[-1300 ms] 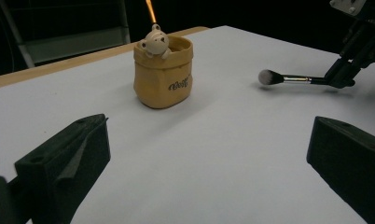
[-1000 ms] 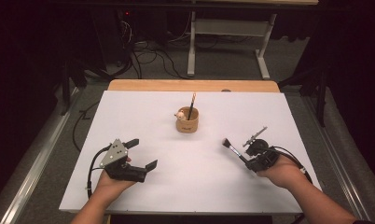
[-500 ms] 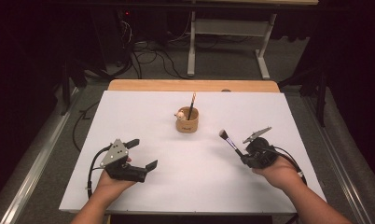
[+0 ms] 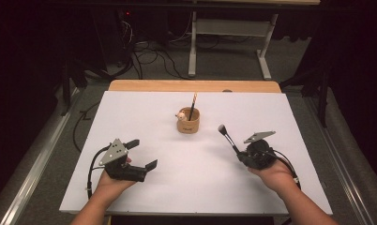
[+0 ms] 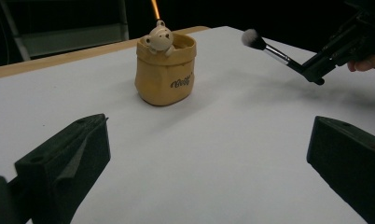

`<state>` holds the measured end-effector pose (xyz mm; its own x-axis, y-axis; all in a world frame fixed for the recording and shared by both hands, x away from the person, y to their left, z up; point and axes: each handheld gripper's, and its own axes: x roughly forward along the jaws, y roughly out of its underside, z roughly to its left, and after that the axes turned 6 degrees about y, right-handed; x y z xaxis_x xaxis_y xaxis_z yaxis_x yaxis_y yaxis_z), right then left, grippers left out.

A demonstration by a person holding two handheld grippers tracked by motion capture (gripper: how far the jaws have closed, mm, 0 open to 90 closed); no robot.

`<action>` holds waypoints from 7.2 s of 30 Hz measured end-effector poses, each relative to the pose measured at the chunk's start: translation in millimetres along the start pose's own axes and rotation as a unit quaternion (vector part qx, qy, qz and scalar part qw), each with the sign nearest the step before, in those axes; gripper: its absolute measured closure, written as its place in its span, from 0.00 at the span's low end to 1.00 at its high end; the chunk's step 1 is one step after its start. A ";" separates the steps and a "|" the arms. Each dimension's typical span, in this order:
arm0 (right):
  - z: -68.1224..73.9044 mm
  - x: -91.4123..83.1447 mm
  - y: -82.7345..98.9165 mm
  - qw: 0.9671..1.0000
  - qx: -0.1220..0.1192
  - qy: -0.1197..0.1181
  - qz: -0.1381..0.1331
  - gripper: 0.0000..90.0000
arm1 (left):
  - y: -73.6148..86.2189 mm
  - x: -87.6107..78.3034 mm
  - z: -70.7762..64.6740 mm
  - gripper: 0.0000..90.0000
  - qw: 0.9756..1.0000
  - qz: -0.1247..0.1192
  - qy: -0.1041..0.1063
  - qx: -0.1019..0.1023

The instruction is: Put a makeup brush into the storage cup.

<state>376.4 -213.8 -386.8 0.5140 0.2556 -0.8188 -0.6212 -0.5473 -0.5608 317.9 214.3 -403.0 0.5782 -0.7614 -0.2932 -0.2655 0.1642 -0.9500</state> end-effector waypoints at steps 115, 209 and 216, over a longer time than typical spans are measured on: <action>38.7 17.5 1.3 0.958 0.022 -0.017 -0.286 0.91 | -24.0 67.6 -16.2 0.01 1.000 -0.007 0.018 -0.023; 105.2 27.8 -14.5 0.939 -0.062 -0.085 -0.329 0.91 | -35.4 78.7 -34.0 0.10 0.996 -0.046 0.070 -0.032; 106.2 28.2 -14.4 0.939 -0.067 -0.084 -0.328 0.91 | -34.6 76.6 -31.4 0.19 0.995 -0.055 0.073 -0.042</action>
<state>337.0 -114.1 -414.8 0.6514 0.6889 -0.3178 -0.1181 -0.3217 -0.9394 347.2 130.6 -389.2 0.4902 -0.8563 -0.1629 -0.2733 0.0265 -0.9616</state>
